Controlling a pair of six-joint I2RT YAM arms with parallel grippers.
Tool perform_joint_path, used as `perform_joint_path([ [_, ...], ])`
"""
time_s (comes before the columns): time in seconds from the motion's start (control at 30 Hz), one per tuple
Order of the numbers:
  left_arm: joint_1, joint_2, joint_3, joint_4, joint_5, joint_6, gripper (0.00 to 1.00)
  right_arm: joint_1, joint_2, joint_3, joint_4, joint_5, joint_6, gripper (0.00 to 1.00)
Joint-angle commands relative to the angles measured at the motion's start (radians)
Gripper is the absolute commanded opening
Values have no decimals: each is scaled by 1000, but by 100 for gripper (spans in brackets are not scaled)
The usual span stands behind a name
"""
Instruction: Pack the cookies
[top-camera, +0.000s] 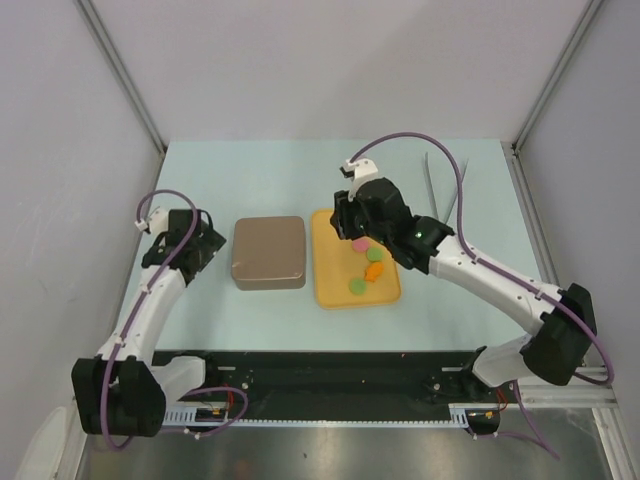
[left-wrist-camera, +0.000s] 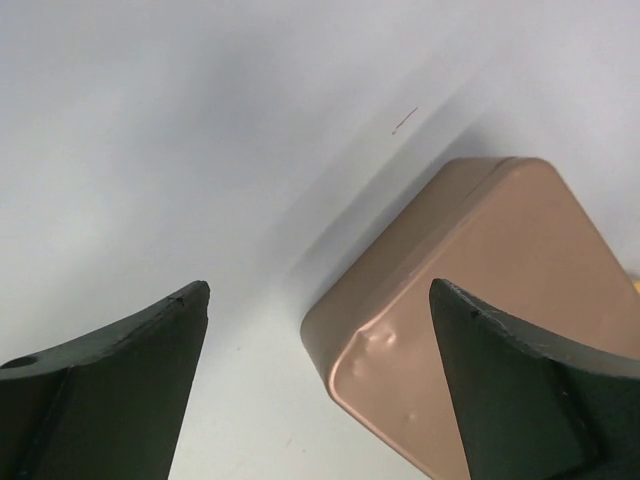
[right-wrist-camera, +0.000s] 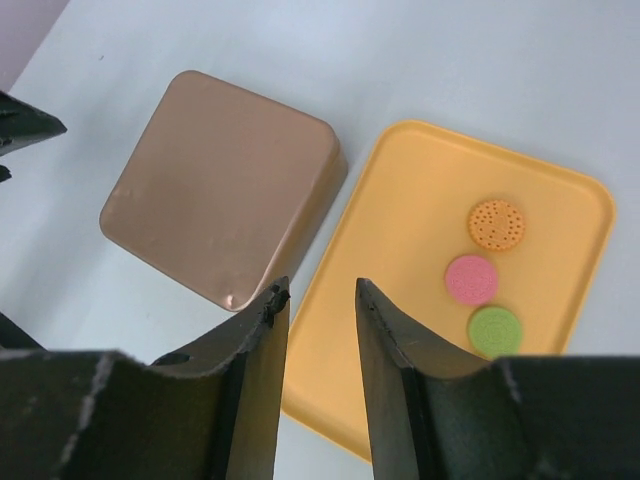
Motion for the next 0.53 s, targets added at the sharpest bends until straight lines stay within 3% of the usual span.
perform_joint_path([
  [0.0, 6, 52, 134, -67, -29, 17, 97, 22, -102, -19, 9, 69, -15, 38],
  [0.1, -8, 45, 180, -82, -12, 50, 99, 22, -139, -42, 26, 78, -21, 38],
  [0.37, -256, -43, 249, 29, -81, 189, 100, 30, -205, -103, 75, 123, -20, 39],
  [0.5, -289, -46, 264, 56, -77, 218, 100, 31, -220, -110, 71, 139, -25, 39],
])
